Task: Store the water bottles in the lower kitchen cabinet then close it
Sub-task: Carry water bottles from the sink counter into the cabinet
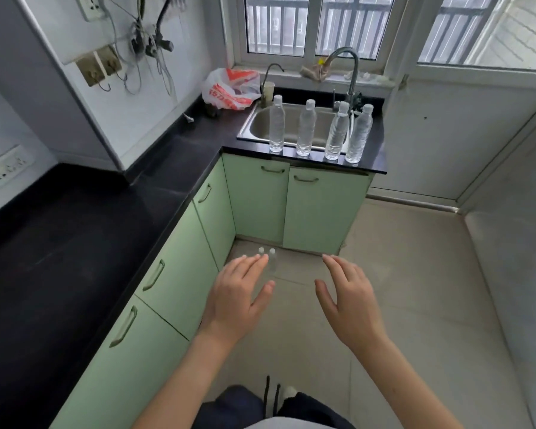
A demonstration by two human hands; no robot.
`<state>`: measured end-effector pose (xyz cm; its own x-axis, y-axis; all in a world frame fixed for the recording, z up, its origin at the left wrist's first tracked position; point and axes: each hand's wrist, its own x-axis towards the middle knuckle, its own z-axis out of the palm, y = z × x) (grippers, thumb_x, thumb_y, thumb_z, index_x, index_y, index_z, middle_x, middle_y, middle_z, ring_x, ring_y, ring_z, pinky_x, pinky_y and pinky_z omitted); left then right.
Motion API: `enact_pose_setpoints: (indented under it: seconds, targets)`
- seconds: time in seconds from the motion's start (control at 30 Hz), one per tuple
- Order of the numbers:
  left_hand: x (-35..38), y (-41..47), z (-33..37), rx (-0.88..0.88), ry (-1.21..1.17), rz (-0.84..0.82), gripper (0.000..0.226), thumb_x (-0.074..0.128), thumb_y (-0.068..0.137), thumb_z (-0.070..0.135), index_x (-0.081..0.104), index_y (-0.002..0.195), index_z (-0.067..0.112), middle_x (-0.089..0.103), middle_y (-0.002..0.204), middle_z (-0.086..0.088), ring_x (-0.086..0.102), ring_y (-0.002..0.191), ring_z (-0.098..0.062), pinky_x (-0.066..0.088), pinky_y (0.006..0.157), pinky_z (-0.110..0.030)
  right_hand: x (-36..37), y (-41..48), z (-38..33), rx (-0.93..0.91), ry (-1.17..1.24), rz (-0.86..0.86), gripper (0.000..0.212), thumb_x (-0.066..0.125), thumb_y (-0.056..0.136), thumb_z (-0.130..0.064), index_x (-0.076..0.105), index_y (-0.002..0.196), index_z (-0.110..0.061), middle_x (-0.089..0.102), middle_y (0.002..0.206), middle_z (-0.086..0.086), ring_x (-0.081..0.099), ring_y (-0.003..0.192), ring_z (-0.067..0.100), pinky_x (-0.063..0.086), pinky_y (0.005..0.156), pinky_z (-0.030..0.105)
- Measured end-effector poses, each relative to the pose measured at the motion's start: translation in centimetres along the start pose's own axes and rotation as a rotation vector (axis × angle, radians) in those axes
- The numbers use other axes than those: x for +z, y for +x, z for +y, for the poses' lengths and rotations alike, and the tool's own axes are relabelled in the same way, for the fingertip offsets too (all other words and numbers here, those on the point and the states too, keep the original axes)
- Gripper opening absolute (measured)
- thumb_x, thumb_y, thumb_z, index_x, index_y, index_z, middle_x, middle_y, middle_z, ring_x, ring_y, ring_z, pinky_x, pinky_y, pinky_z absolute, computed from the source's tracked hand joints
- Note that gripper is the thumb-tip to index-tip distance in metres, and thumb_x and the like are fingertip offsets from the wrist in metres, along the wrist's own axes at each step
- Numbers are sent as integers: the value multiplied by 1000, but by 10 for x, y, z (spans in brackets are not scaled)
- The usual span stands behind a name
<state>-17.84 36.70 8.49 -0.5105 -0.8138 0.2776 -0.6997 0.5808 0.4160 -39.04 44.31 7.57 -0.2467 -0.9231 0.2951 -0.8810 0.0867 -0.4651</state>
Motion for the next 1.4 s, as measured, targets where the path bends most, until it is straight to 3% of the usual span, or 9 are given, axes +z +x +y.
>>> enact_pose_setpoints:
  seconds: [0.43,0.77,0.93,1.1,1.2,1.3,1.4]
  targets:
    - [74,193,-112,9,-57,-94,53,37,98,47,60,133,14,64,130,-3,57,123,-21,46,105,-41,93,189,46,58,-39,-40,51,44,95,-35,57,133,-4,64,123,9,59,113,27,47,95,35]
    - [57,407,-193,179,-78,-91,53,41,97,43,61,132,10,66,128,-6,58,121,-24,45,106,-38,123,375,40,168,-52,76,52,43,96,-37,55,134,-3,64,122,9,58,114,25,47,97,36]
    - [71,470,-206,150,-127,-98,54,40,96,44,58,135,10,65,128,-5,57,122,-21,46,104,-38,133,434,53,210,-44,101,52,44,95,-36,53,135,-4,63,122,9,55,113,24,41,97,32]
    - [106,497,-213,32,-149,-171,62,42,94,47,47,143,9,62,131,-8,55,123,-23,44,102,-36,157,471,88,268,4,46,51,54,95,-29,51,137,-1,62,128,13,55,119,28,42,101,35]
    - [126,515,-214,-83,-157,-233,67,54,95,42,35,150,9,51,143,-8,45,134,-22,38,107,-34,172,493,114,323,63,-9,56,57,96,-29,45,142,1,56,138,15,50,130,28,35,107,29]
    - [143,540,-215,-286,-247,-275,83,63,90,43,20,155,13,35,156,-3,32,143,-17,32,113,-33,183,520,138,450,246,-61,76,66,92,-32,27,153,-7,42,151,9,40,139,20,34,114,32]
    - [159,567,-222,-483,-363,-275,97,73,81,46,15,155,19,29,158,1,31,143,-16,34,113,-37,194,542,155,576,420,-43,99,77,81,-38,16,156,-18,34,156,4,36,142,16,36,114,39]
